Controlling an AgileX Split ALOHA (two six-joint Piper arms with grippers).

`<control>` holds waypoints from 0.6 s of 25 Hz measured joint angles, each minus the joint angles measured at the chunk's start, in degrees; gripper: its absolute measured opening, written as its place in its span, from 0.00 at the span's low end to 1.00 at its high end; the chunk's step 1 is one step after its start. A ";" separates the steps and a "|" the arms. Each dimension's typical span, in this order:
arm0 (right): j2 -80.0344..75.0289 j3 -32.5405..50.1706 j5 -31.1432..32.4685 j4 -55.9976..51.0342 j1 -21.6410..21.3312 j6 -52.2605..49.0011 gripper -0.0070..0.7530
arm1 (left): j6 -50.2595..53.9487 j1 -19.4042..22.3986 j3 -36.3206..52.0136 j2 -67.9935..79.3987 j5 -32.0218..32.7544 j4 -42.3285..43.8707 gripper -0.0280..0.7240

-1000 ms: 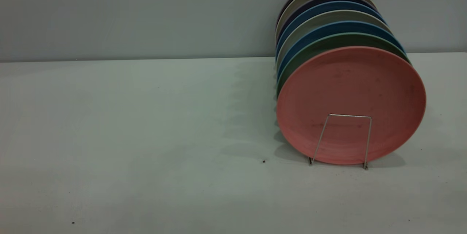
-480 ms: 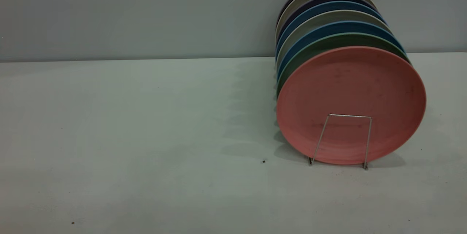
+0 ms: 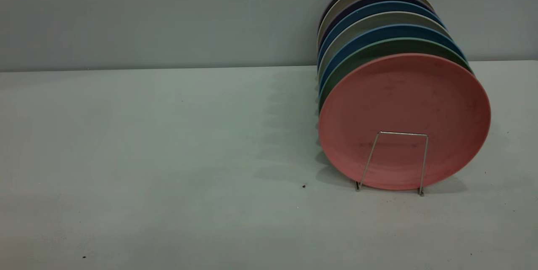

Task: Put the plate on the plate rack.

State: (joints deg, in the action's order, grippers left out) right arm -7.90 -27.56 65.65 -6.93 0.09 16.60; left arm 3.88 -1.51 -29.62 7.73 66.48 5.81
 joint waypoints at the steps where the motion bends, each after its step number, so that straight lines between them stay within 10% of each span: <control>1: 0.00 0.00 0.00 0.00 0.00 0.00 0.78 | 0.00 0.00 0.02 0.00 0.00 -0.01 0.68; 15: 0.00 0.00 0.00 0.00 1.07 -0.16 0.78 | -0.06 0.00 1.74 -0.01 -1.54 -2.20 0.68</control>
State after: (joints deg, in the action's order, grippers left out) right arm -7.90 -27.56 65.65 -6.93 1.16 16.43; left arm 3.82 -1.51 -27.88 7.72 64.93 3.61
